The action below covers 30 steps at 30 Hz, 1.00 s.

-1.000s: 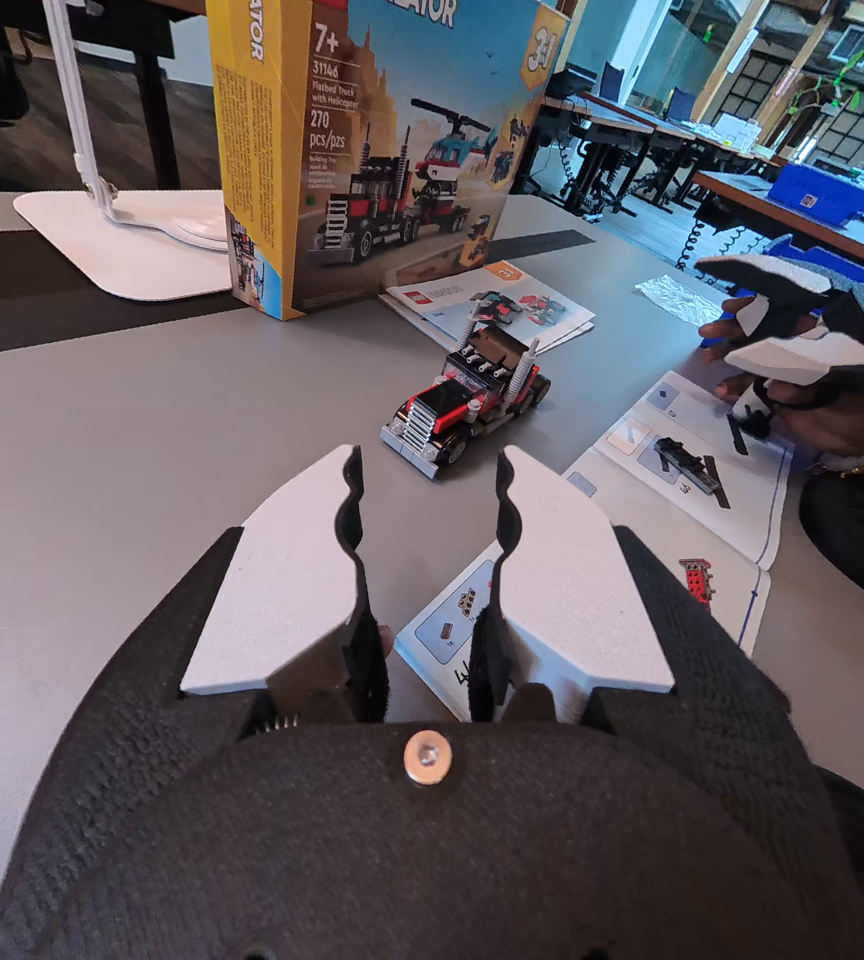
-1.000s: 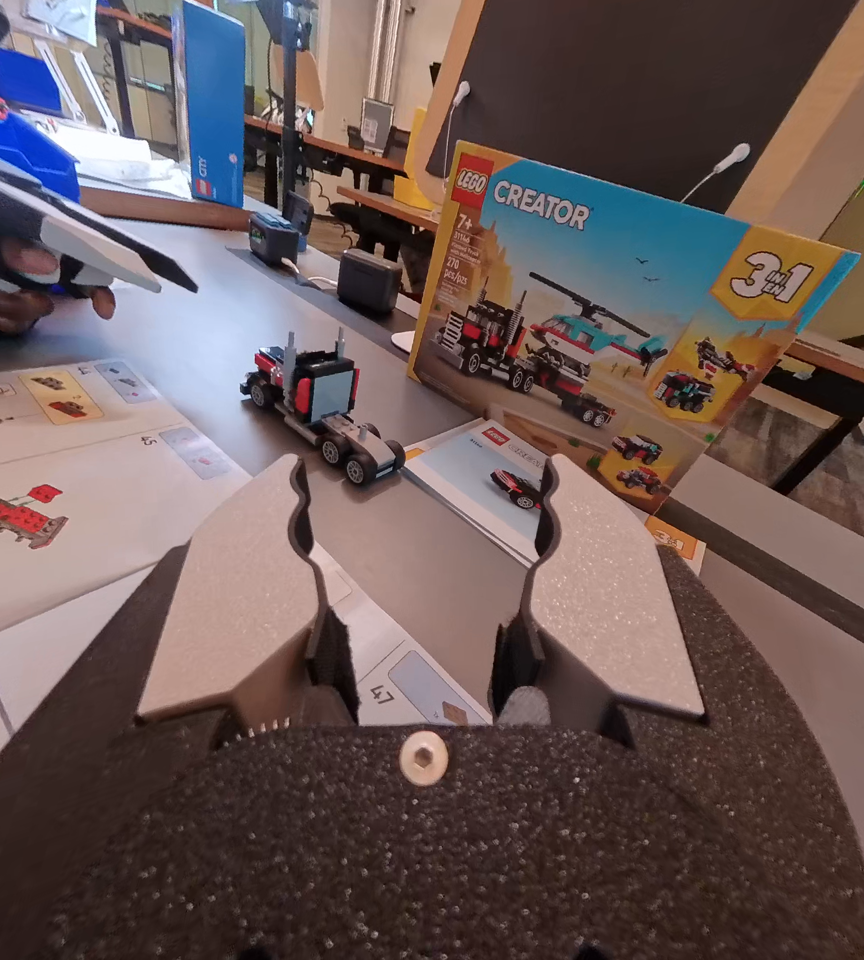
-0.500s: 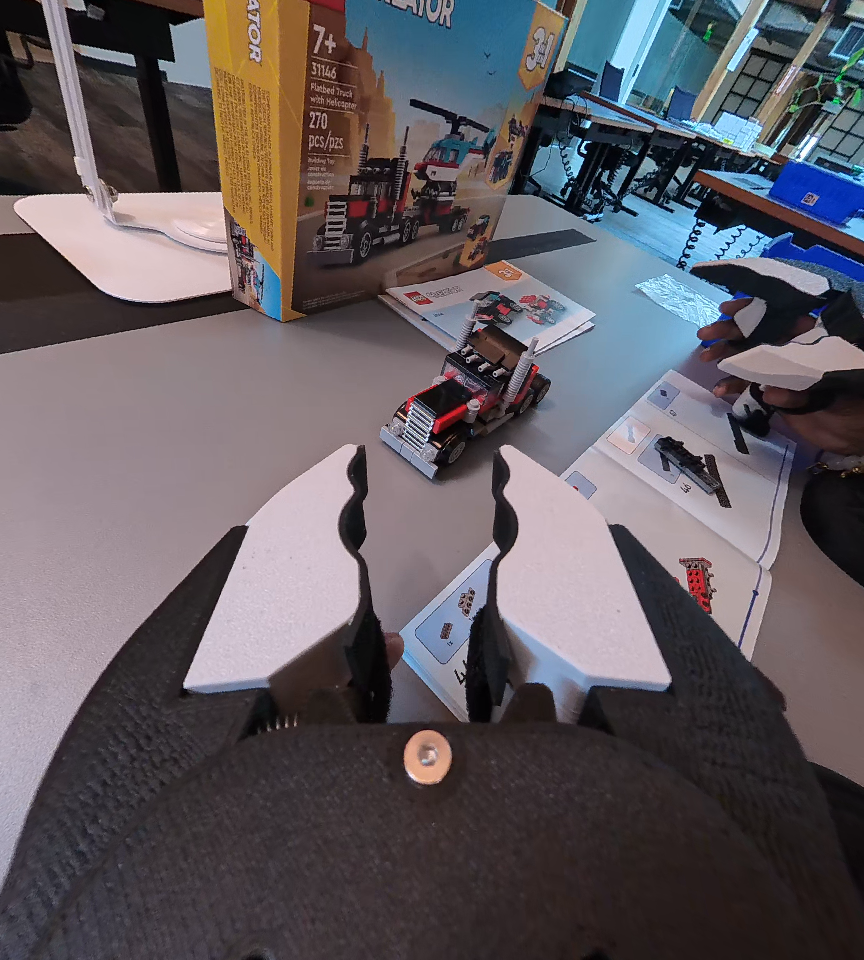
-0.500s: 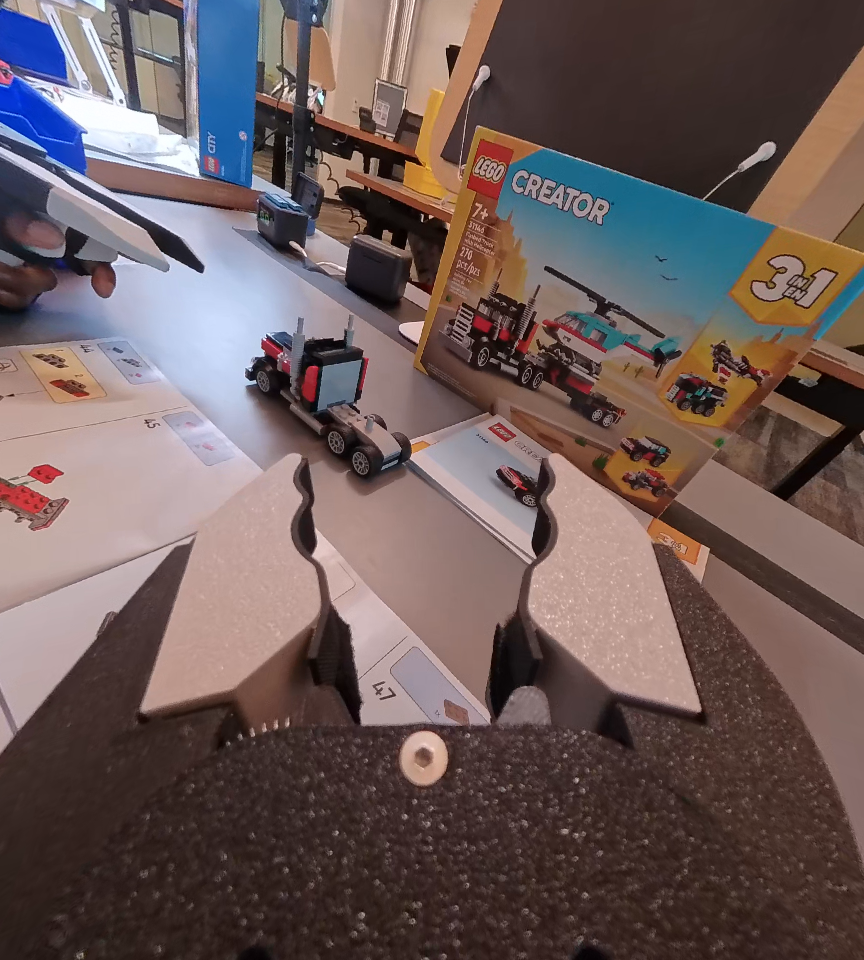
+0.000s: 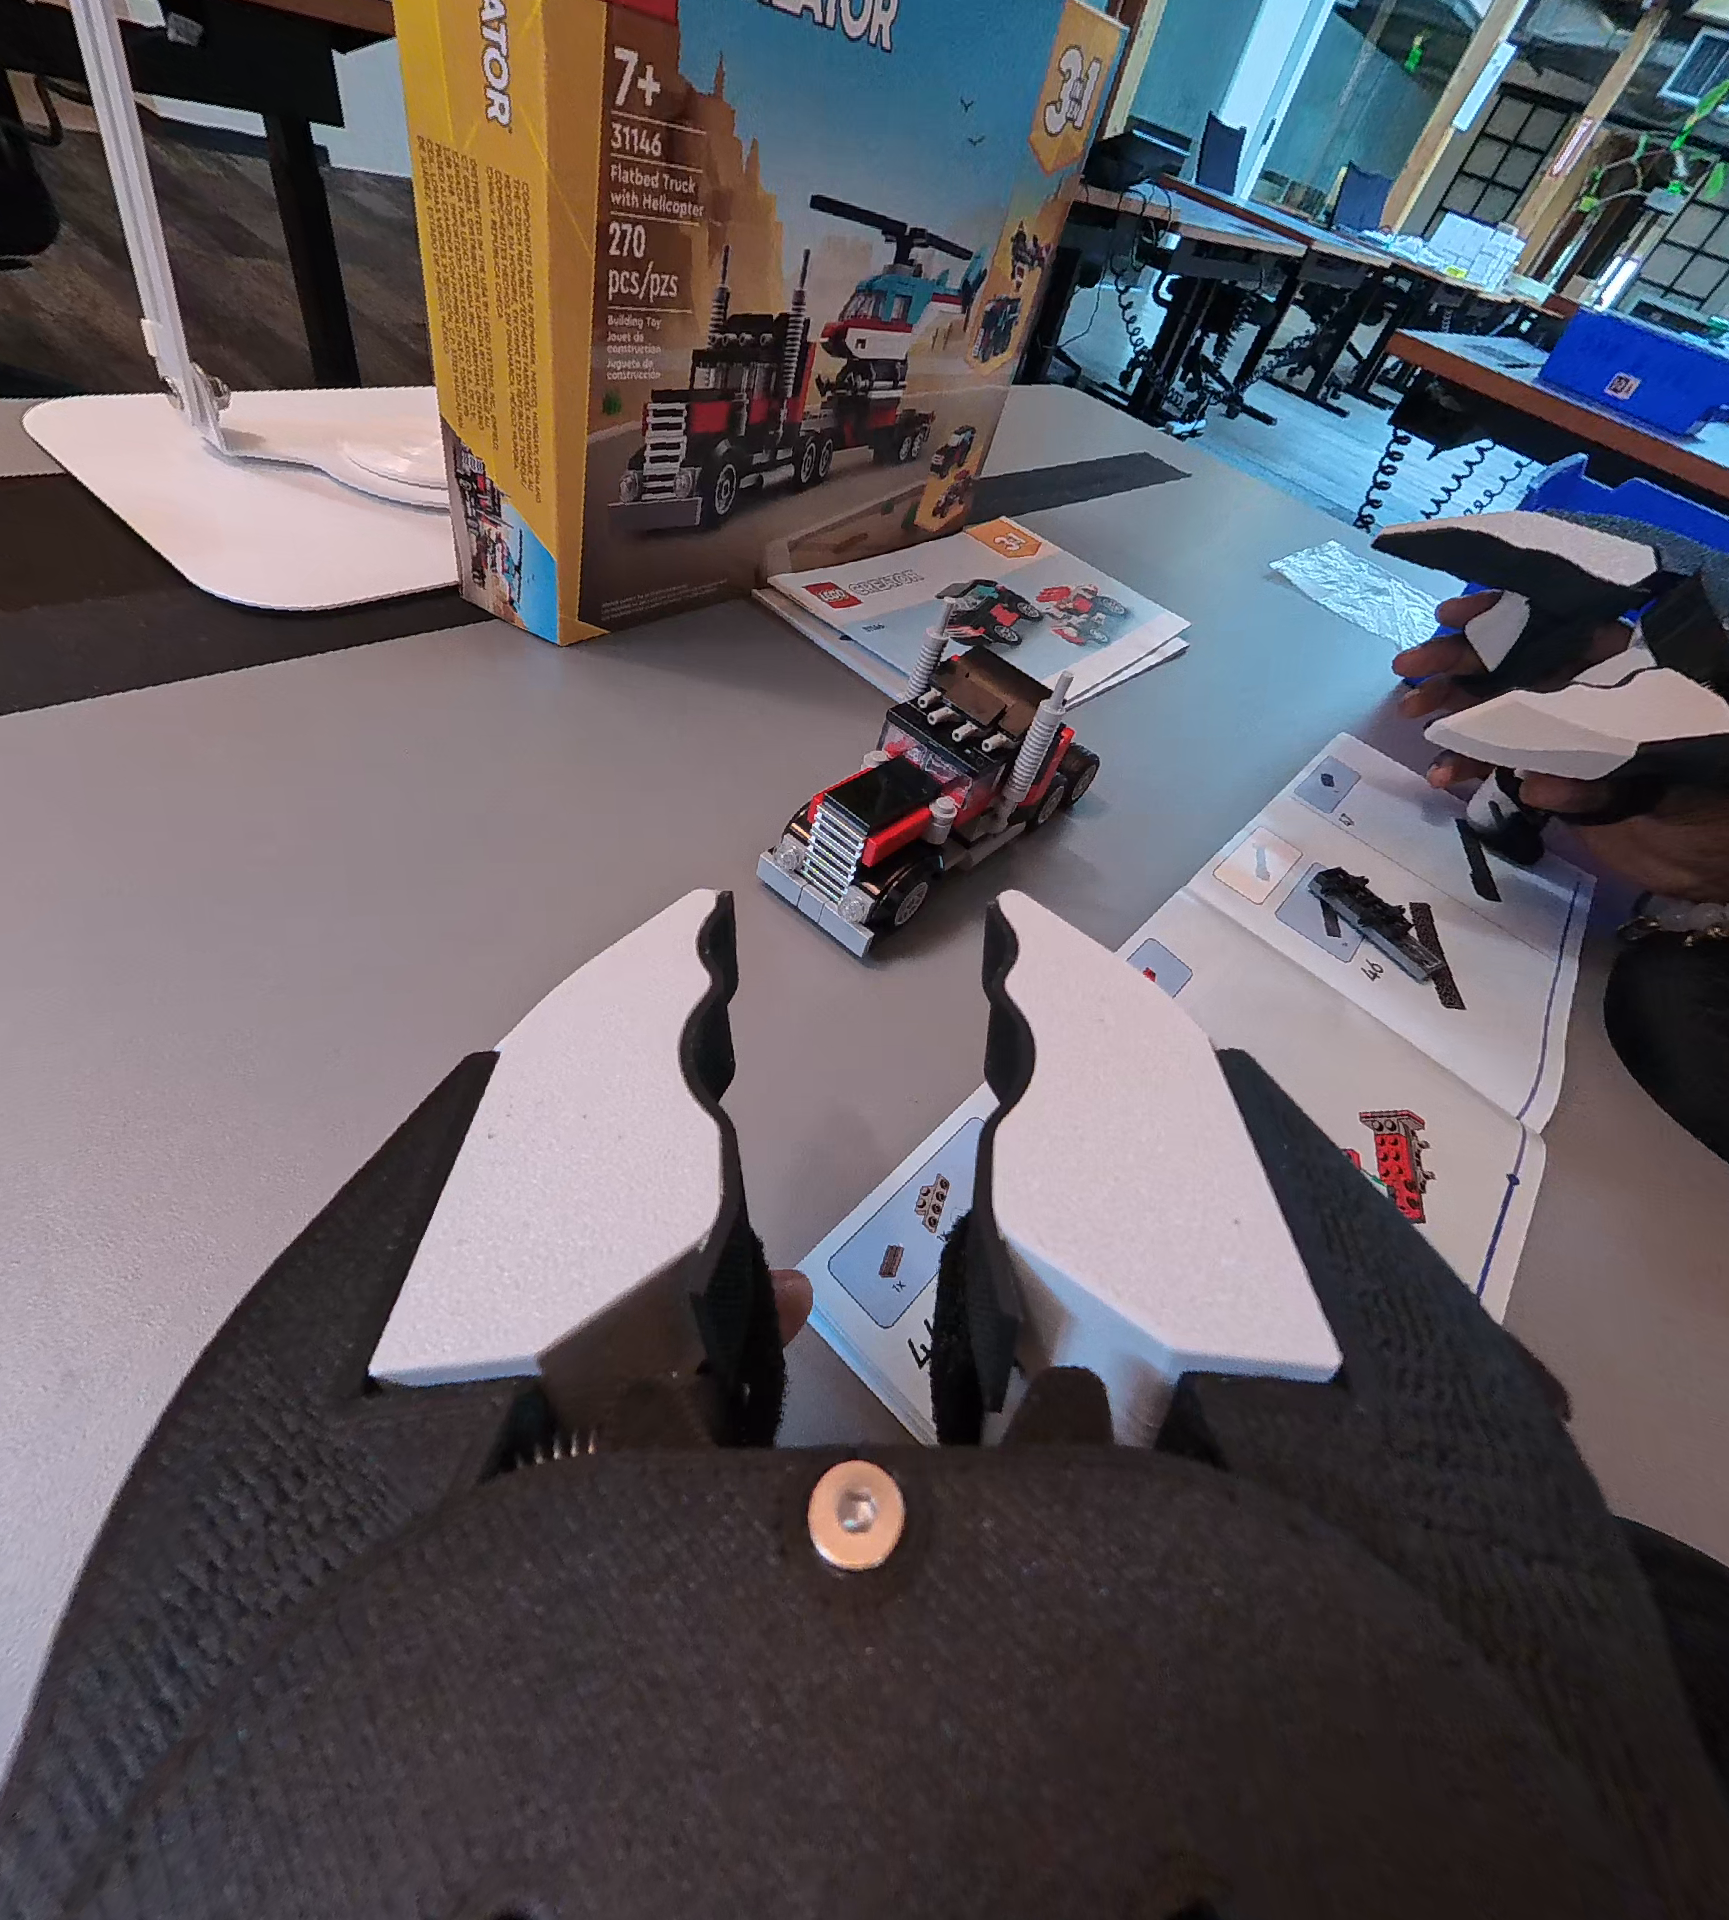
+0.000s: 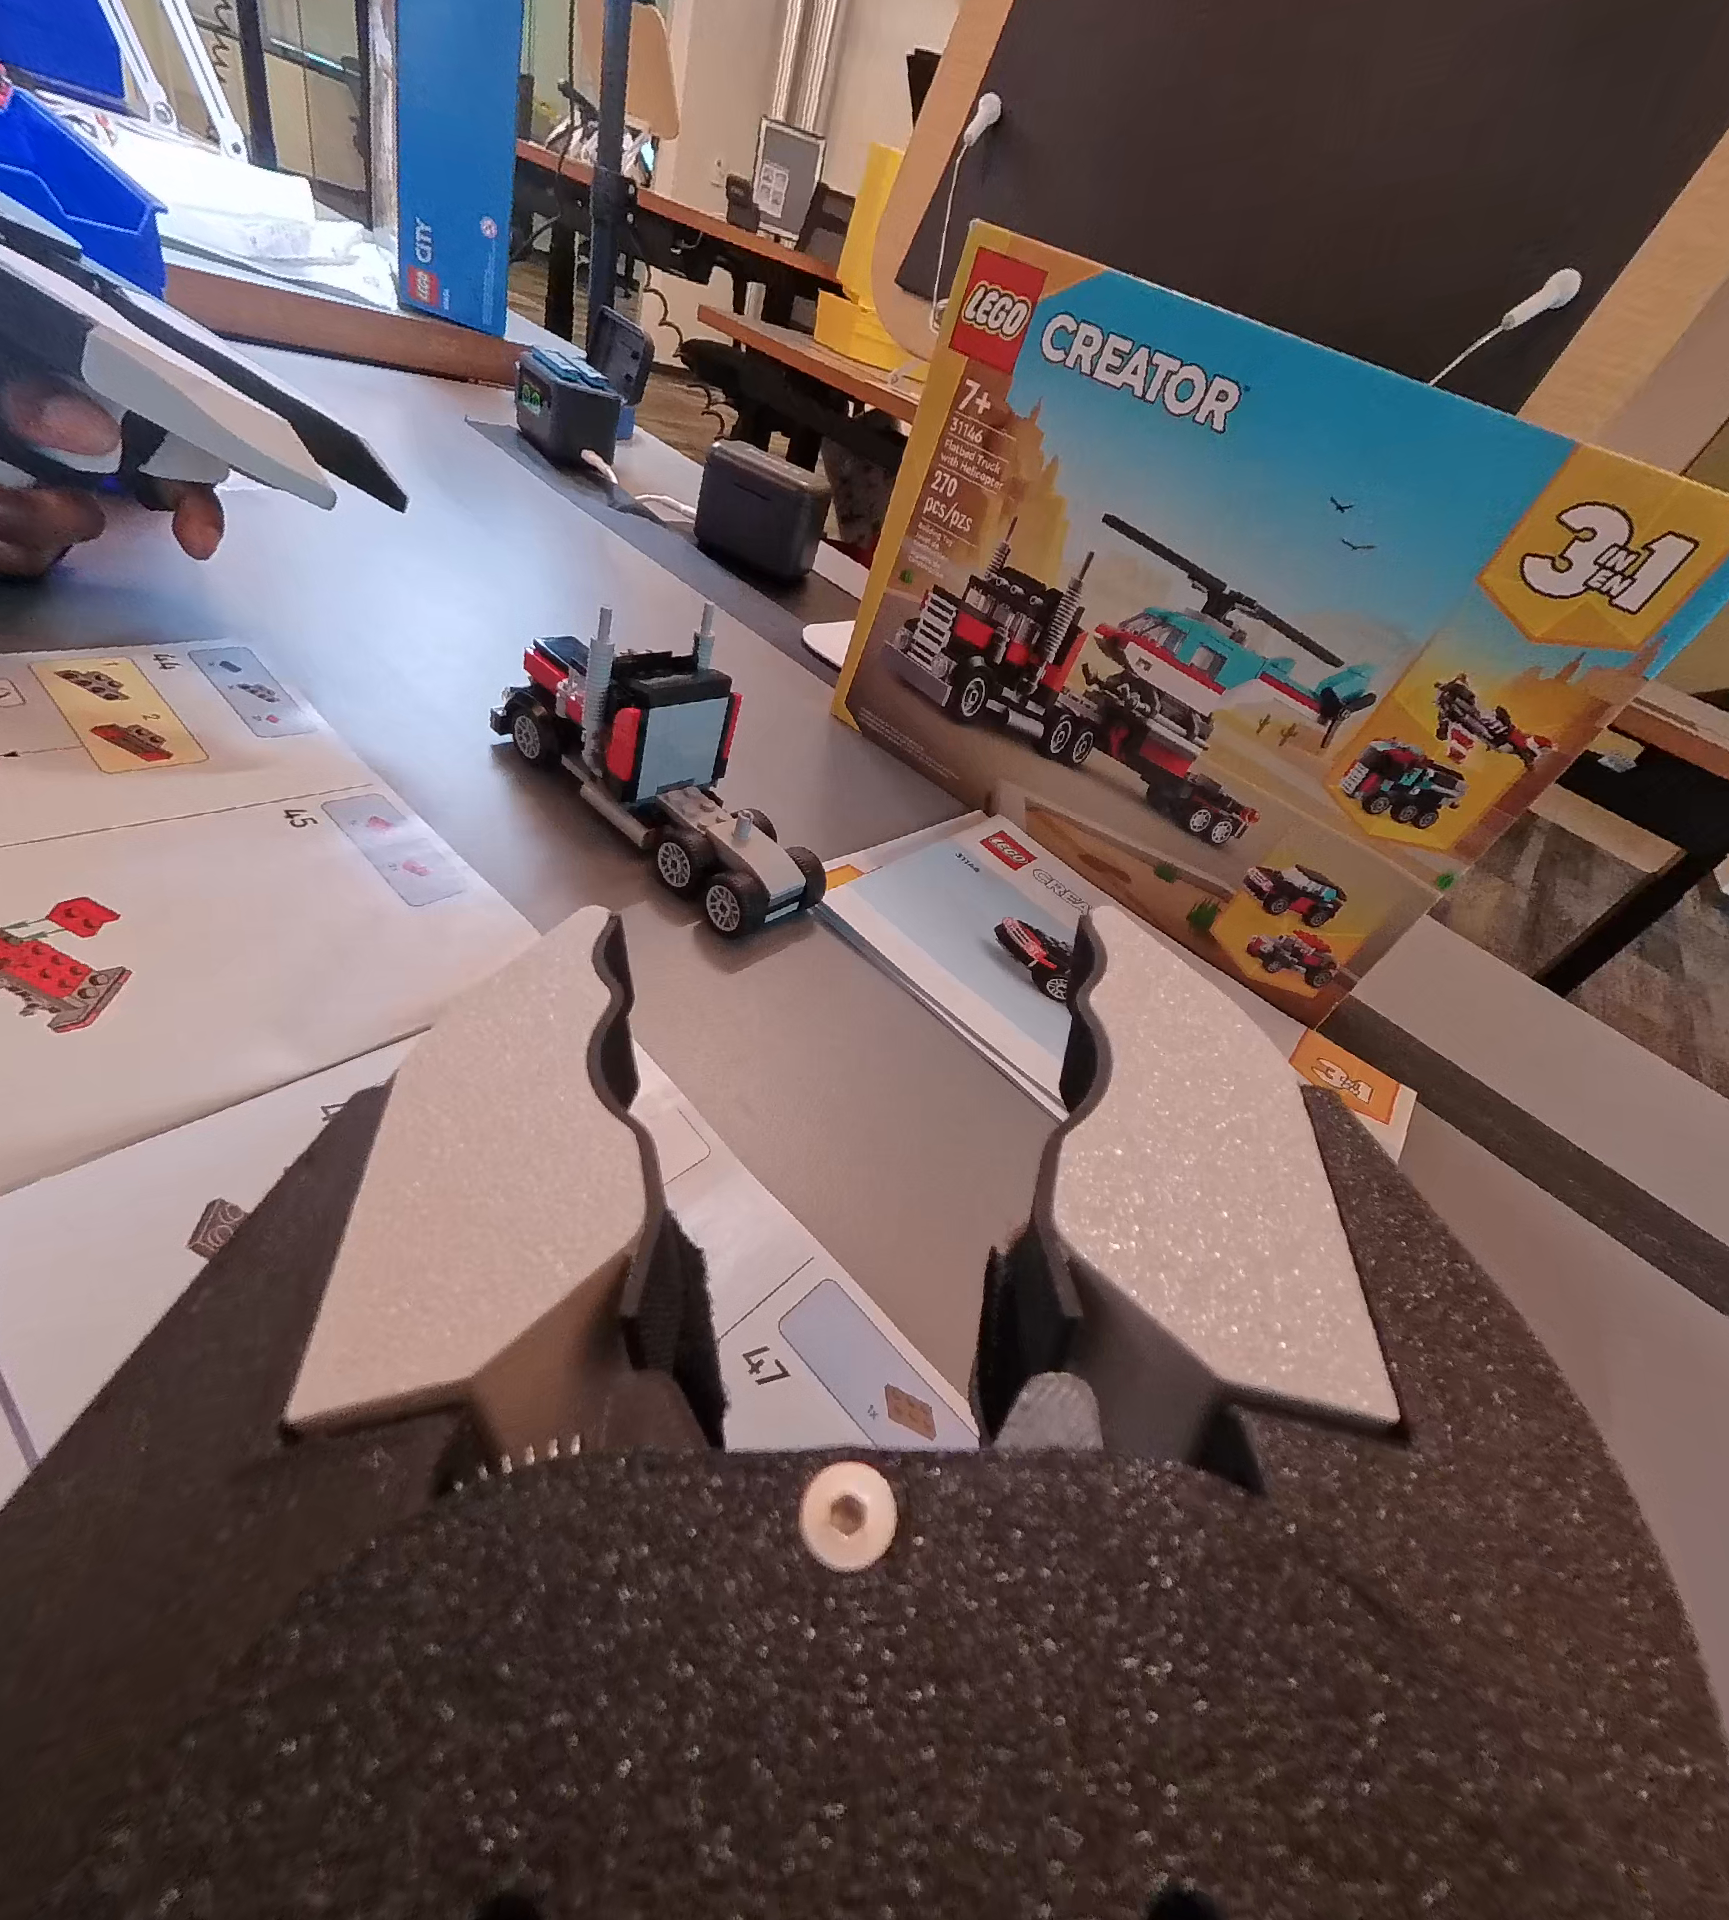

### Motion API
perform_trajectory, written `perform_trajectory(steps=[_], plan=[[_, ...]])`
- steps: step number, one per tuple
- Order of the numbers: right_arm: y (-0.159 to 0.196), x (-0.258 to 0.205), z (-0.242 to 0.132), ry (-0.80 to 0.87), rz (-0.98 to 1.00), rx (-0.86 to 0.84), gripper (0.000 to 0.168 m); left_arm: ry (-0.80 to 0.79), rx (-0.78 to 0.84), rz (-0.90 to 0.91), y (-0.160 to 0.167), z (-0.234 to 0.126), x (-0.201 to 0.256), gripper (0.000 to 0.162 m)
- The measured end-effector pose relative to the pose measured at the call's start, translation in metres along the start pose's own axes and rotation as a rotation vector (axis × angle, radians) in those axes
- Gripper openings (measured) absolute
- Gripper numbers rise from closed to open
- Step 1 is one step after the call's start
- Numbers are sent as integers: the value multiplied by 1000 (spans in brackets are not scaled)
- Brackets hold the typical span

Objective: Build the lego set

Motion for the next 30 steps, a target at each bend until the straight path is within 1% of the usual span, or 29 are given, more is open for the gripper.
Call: perform_trajectory(steps=[7, 18, 30], plan=[[0, -1, 0, -2, -7, -5, 81, 7, 0, 18, 0, 0, 2, 45], [1, -1, 1, -2, -11, -11, 81, 24, 36, -26, -1, -3, -1, 45], [3, -3, 4, -12, -37, -34, 81, 34, 31, -23, -1, -3, 0, 45]])
Point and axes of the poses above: each gripper's, where its closed fingertips meet, z out along the fingers, y out of its underside, x = y × z across the jaws, the point moved 7 cm from there along -z, back along the fingers, and after that the axes turned 2 degrees about x, right-handed, at the moved point
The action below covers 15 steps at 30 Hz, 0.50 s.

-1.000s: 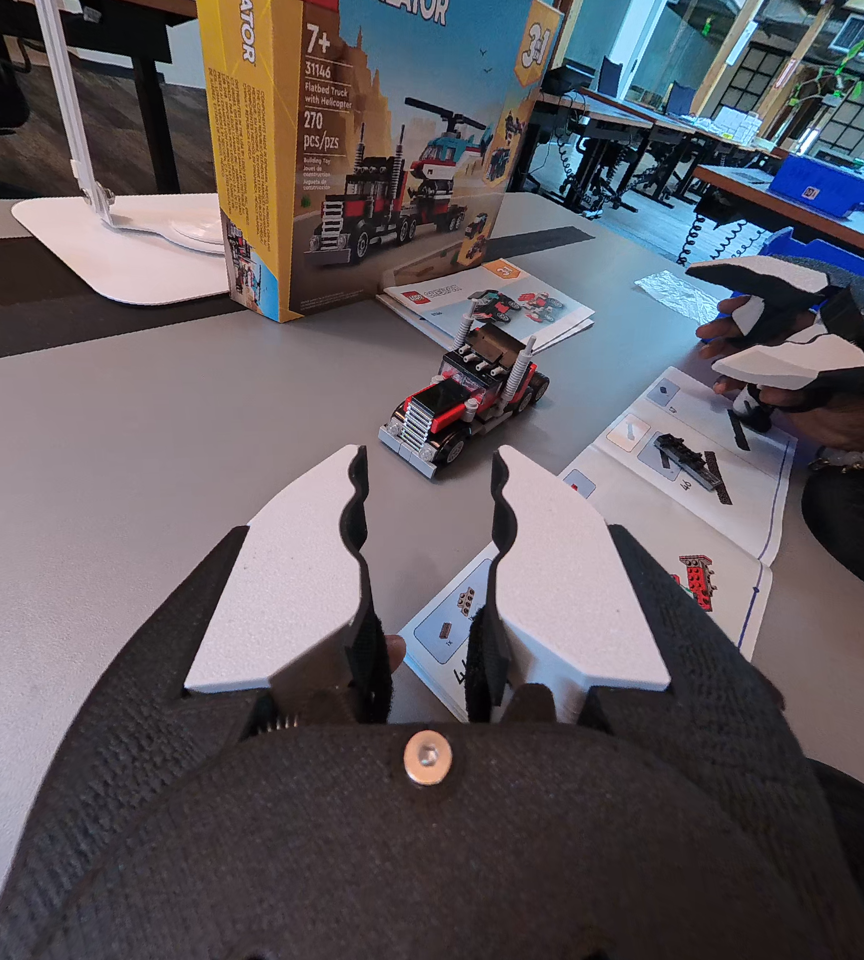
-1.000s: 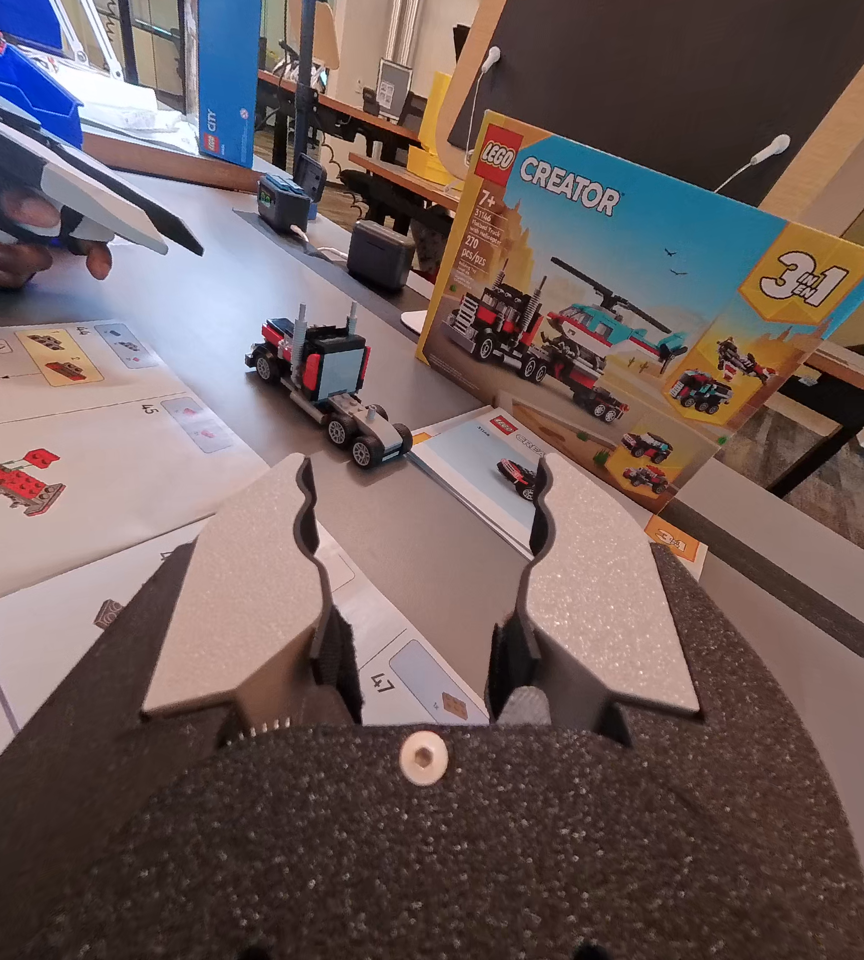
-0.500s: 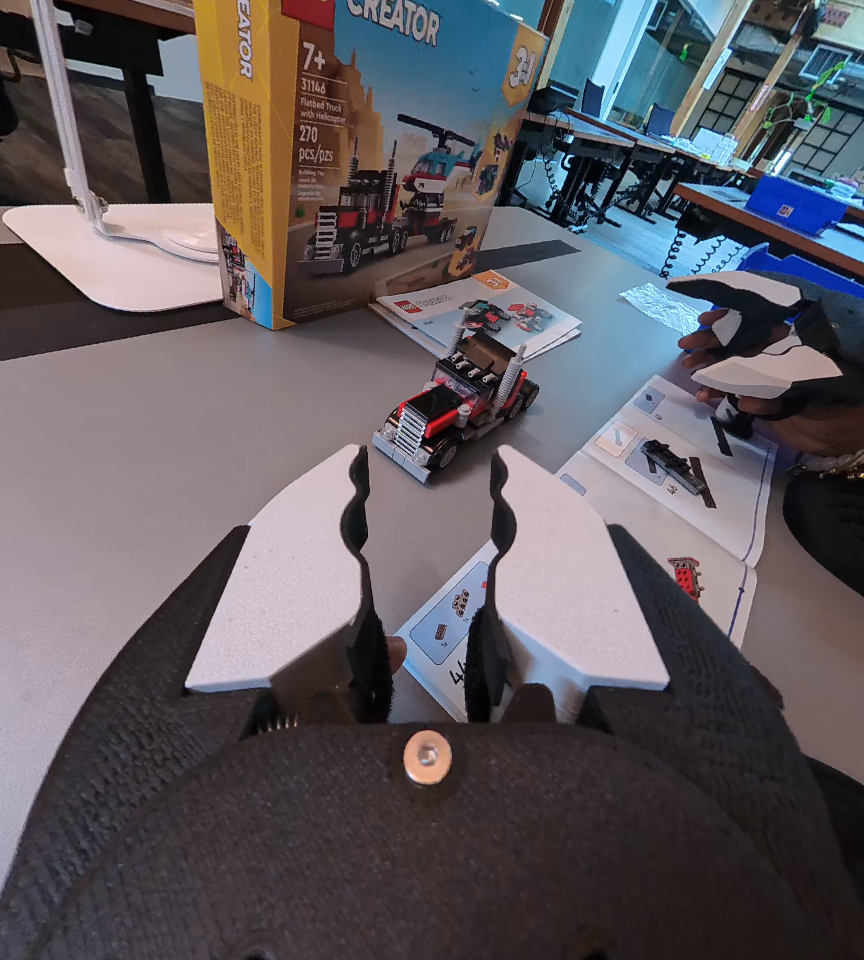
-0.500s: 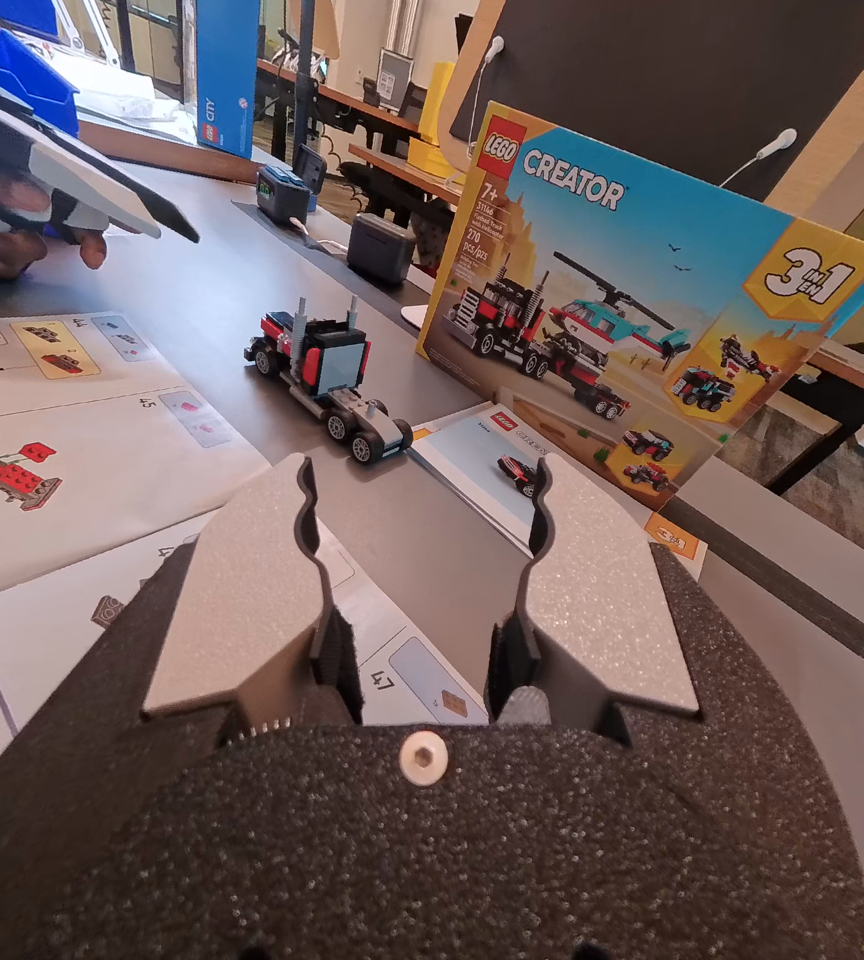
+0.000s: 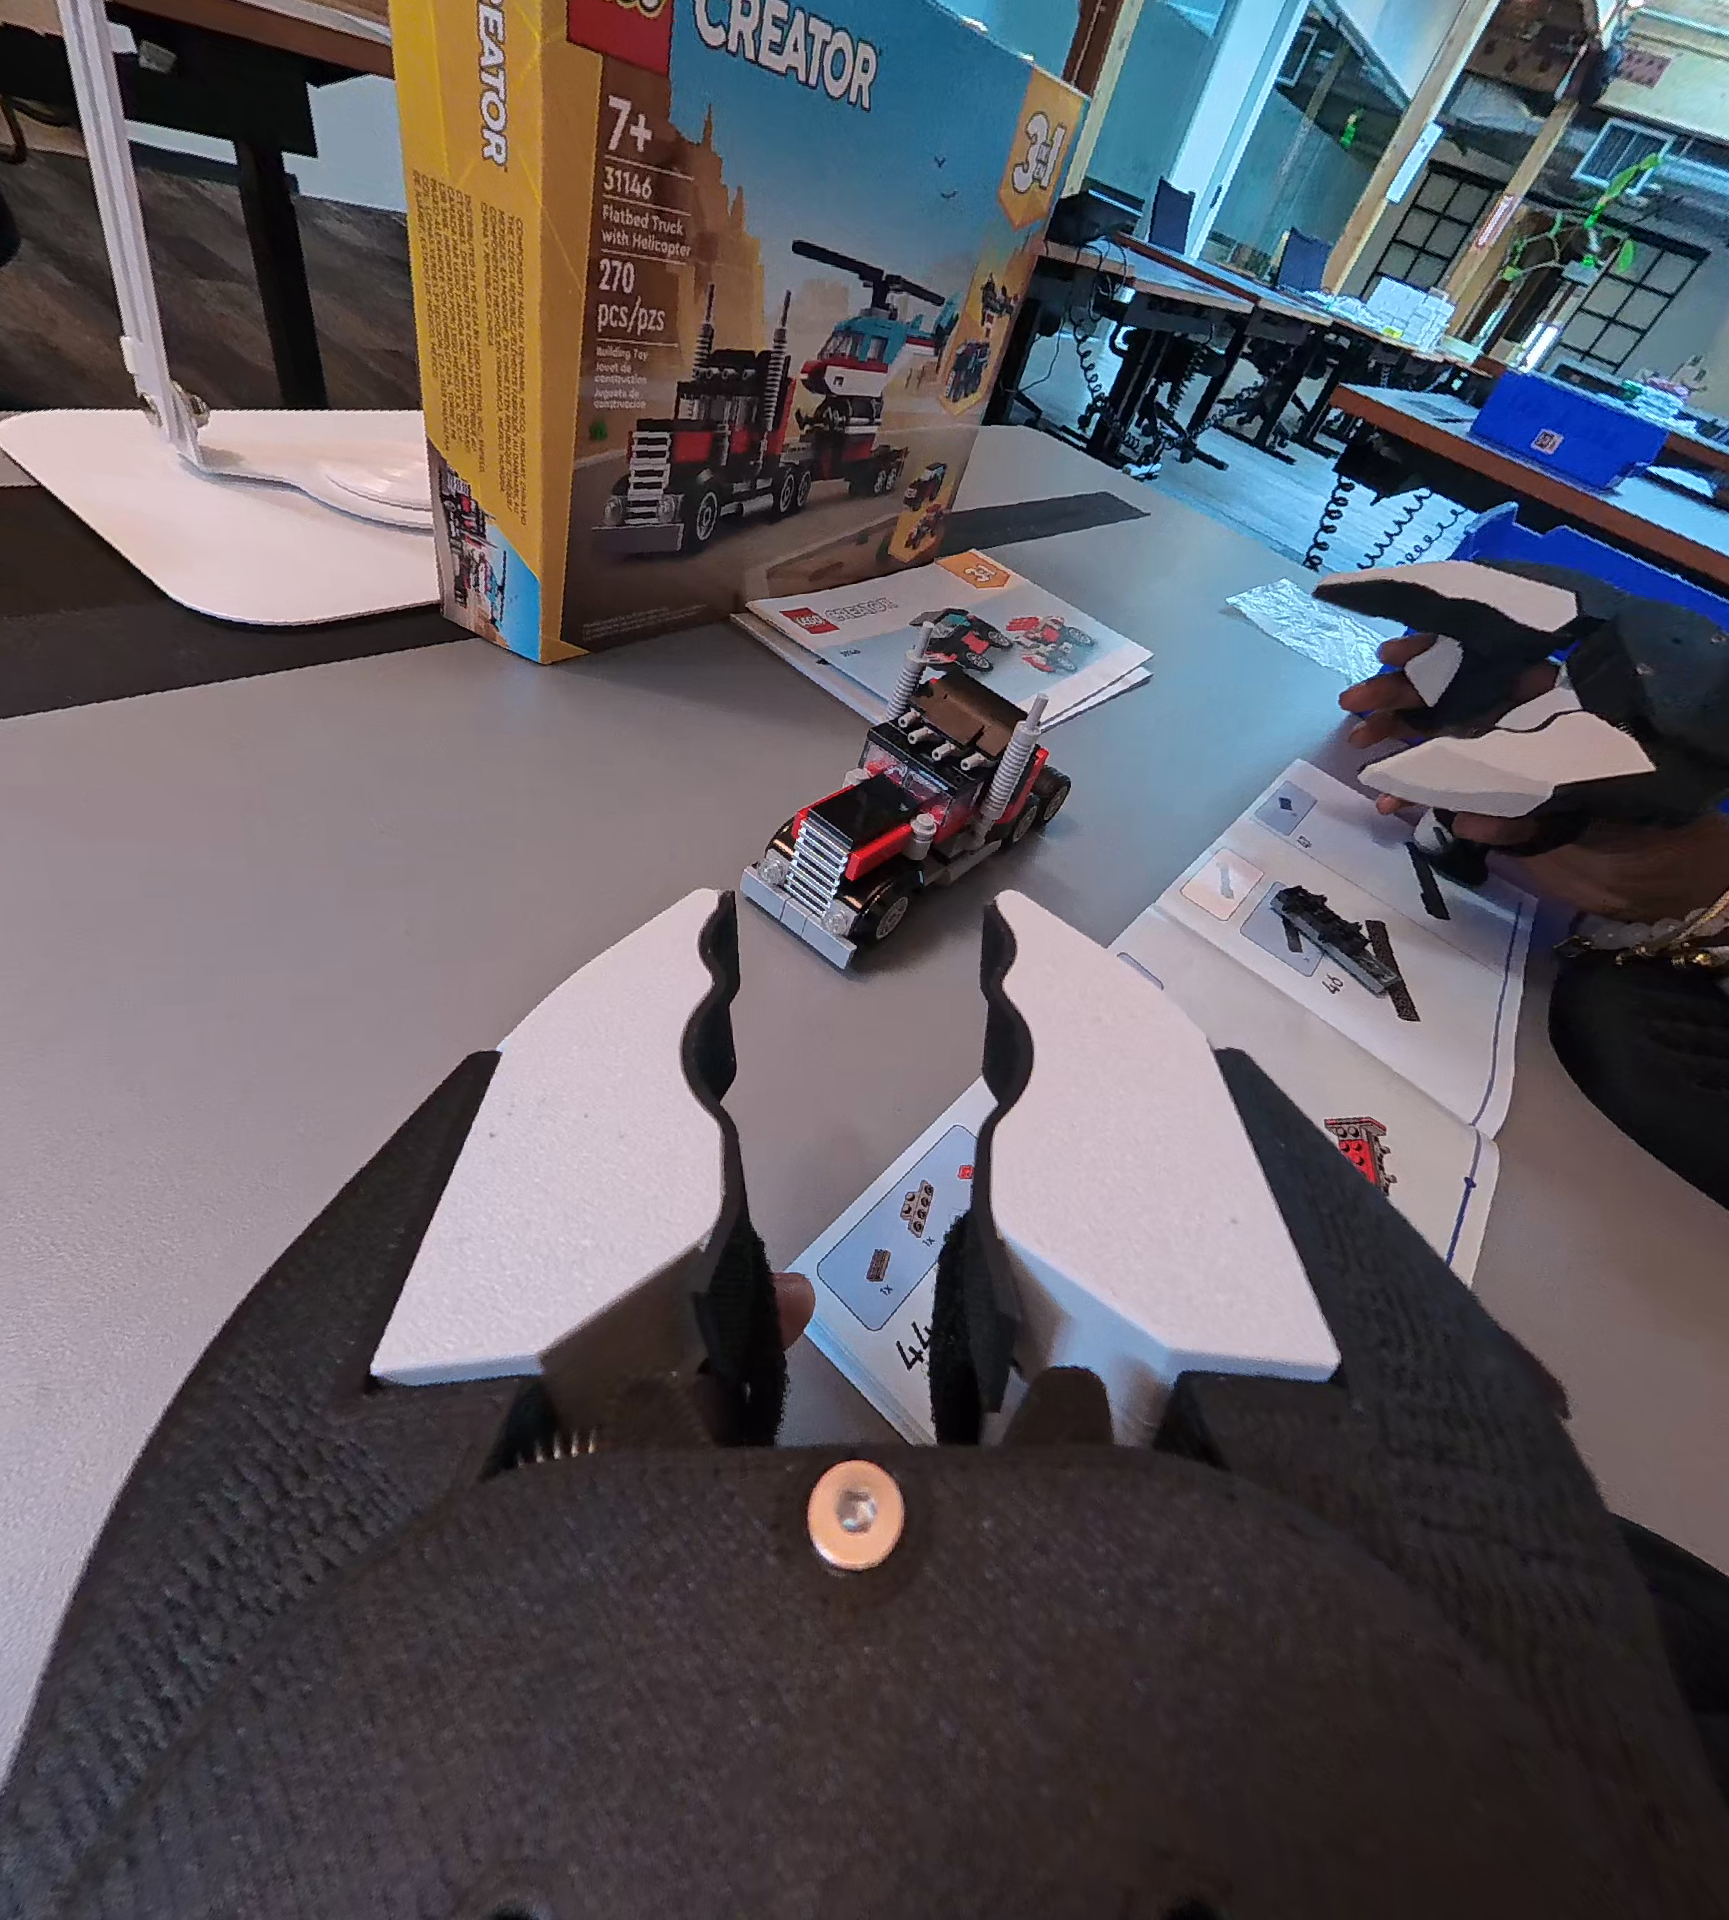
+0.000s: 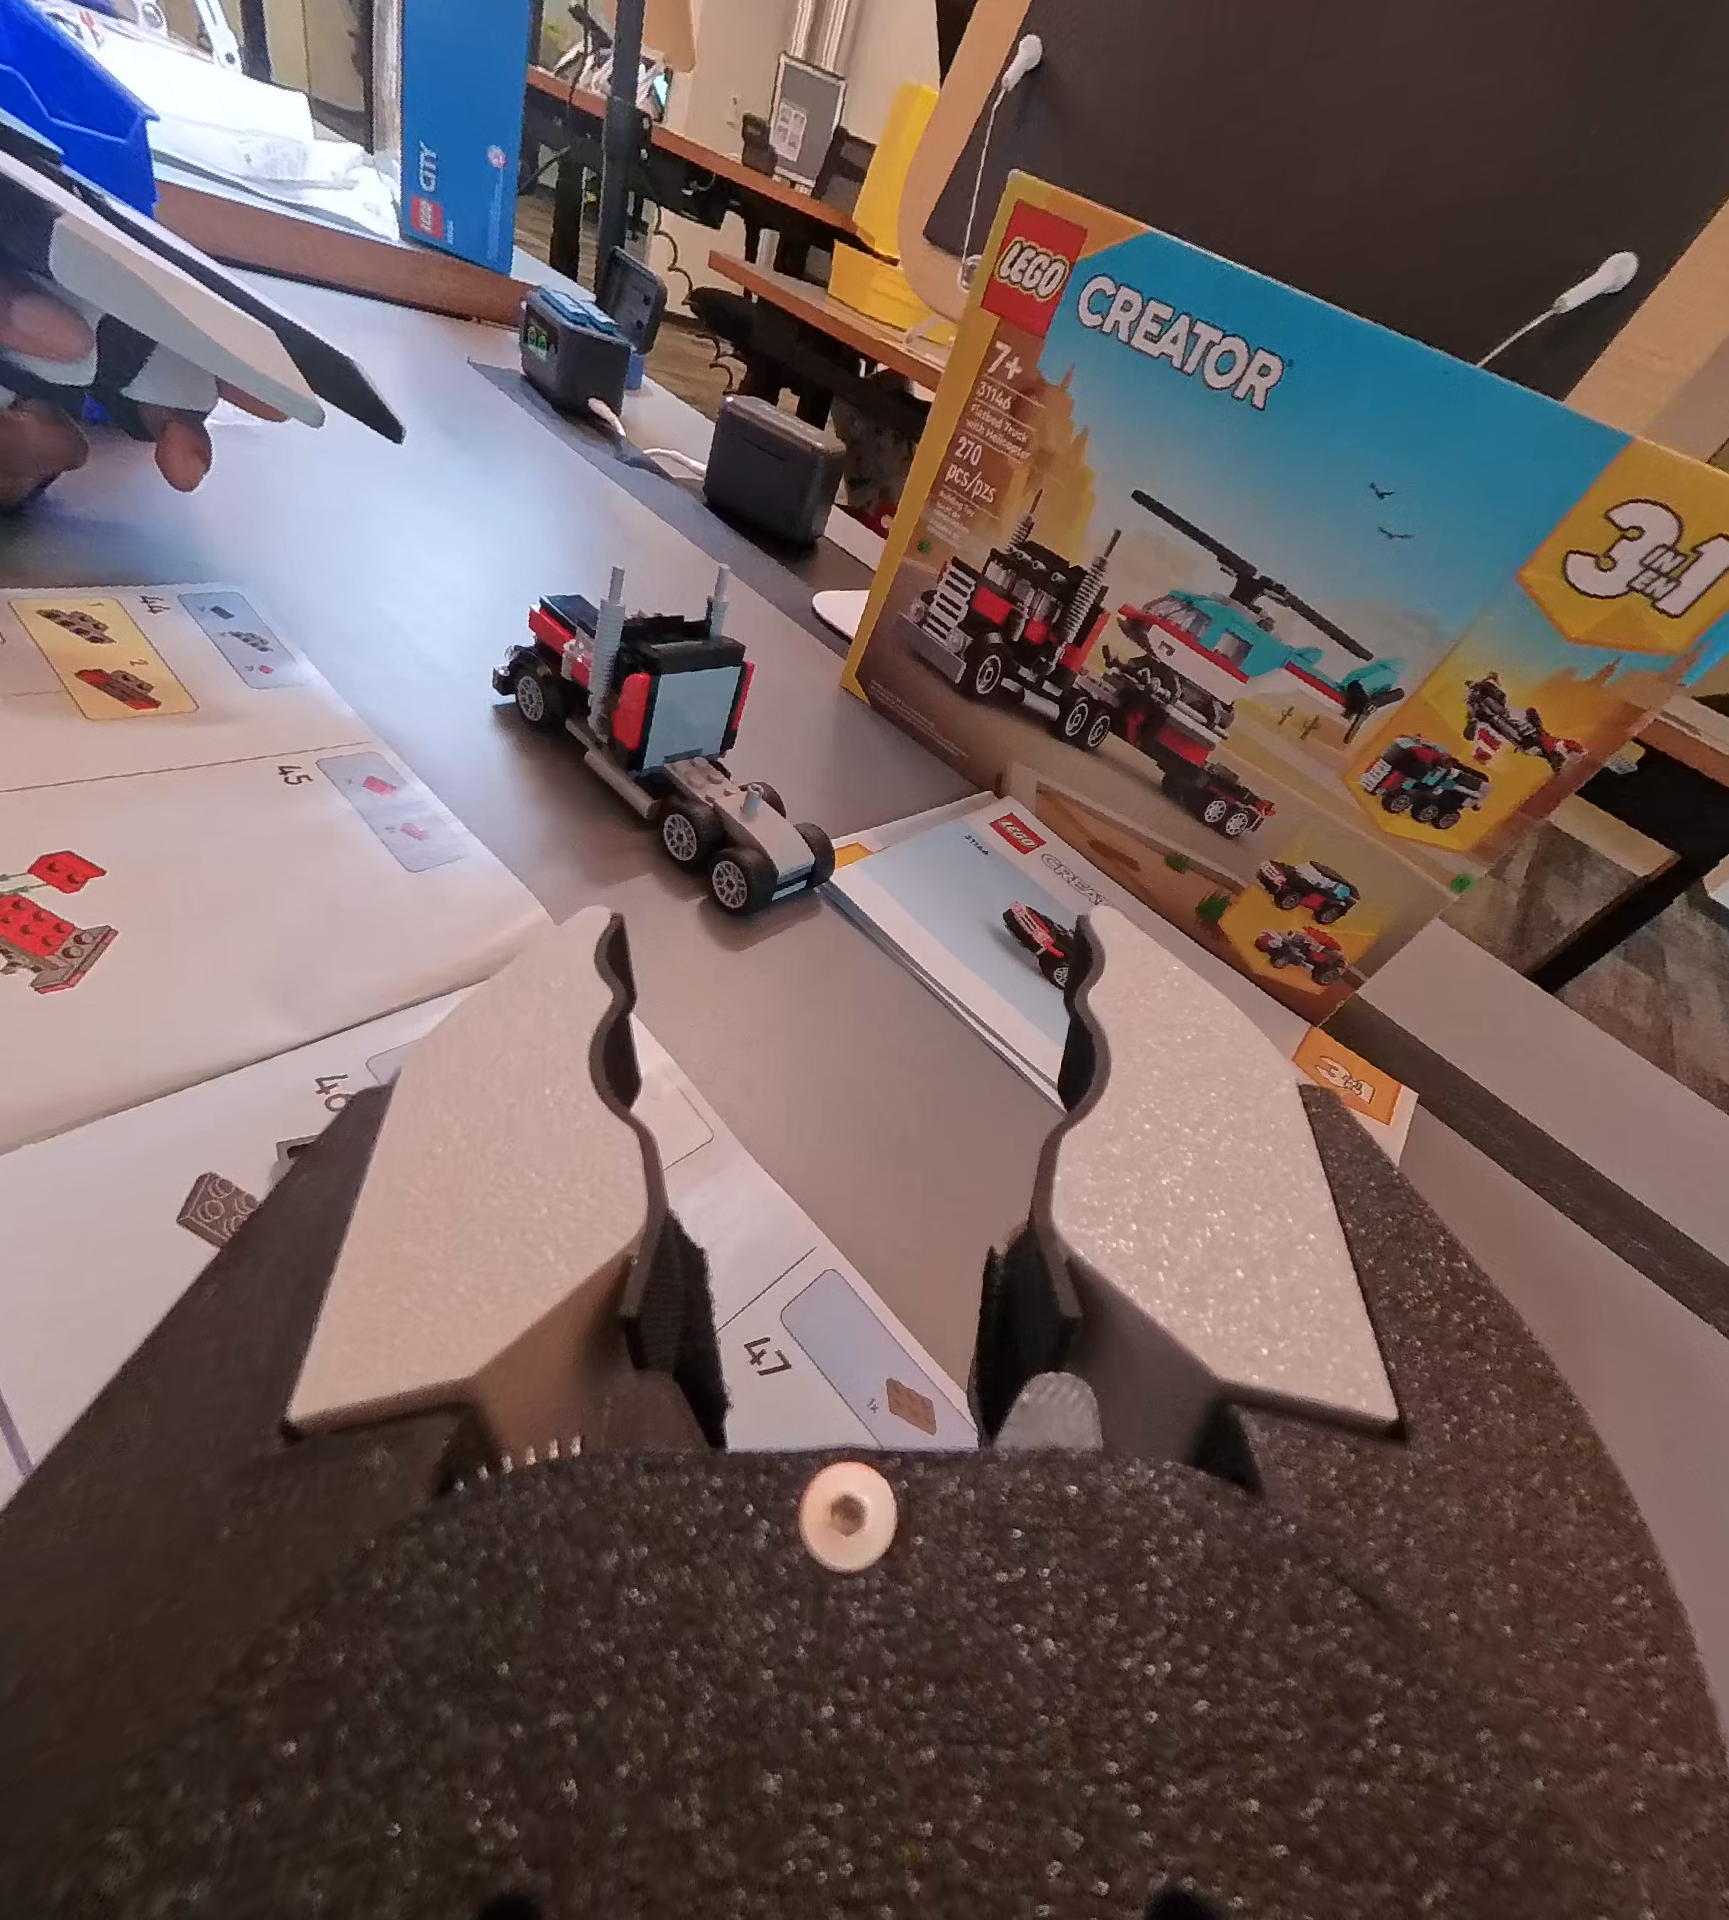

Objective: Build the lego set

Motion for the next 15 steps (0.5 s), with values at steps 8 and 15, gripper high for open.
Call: perform_trajectory(steps=[8, 15], plan=[[-21, 1, -3, -17, 22, -52, 74, -8, -6, 16, 0, 1, 1, 45], [-117, 18, -80, -75, 198, -111, 69, -39, -51, 89, 3, 5, 6, 45]])
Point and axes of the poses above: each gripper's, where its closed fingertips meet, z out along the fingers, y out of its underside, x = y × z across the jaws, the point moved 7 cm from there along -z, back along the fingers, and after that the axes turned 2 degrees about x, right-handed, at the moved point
